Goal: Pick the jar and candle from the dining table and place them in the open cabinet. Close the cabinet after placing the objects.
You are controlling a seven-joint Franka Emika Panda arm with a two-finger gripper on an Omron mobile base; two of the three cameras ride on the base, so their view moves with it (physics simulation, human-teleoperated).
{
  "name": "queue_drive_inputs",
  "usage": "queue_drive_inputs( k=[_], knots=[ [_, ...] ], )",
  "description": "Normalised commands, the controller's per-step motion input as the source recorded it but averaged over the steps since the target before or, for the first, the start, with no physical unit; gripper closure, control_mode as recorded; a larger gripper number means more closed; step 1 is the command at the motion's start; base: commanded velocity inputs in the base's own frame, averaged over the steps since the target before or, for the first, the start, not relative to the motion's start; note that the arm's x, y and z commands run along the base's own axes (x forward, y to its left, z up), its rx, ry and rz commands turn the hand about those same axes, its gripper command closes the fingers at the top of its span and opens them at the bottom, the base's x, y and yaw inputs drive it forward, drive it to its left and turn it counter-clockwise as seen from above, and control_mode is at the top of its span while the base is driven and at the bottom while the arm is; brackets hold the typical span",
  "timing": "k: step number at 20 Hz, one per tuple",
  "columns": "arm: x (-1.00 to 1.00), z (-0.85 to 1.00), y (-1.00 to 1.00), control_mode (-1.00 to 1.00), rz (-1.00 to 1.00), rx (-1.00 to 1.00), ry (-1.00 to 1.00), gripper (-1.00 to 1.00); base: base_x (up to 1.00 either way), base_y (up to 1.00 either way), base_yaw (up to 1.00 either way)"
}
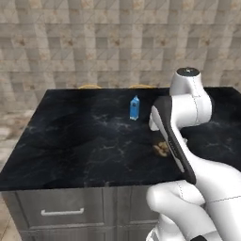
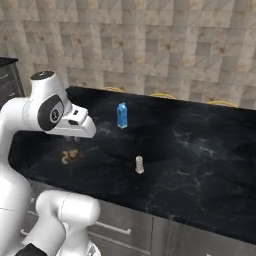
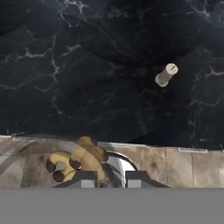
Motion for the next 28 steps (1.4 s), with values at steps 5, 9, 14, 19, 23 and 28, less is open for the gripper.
queue_drive_inputs(
  k=[5, 9, 14, 19, 23, 28],
  knots=[
    [0.00, 0.00, 0.00, 1.00, 0.00, 0.00, 0.00, 1.00, 0.00, 0.21, 0.71],
    [0.00, 0.00, 0.00, 1.00, 0.00, 0.00, 0.00, 1.00, 0.01, 0.00, 0.70],
    [0.00, 0.00, 0.00, 1.00, 0.00, 0.00, 0.00, 1.00, 0.00, -0.04, 0.75],
    [0.00, 0.00, 0.00, 1.00, 0.00, 0.00, 0.00, 1.00, 0.02, 0.00, 0.73],
    [0.00, 0.00, 0.00, 1.00, 0.00, 0.00, 0.00, 1.00, 0.16, -0.24, 0.90],
    [0.00, 0.00, 0.00, 1.00, 0.00, 0.00, 0.00, 1.00, 0.02, -0.21, 0.97]
  ],
)
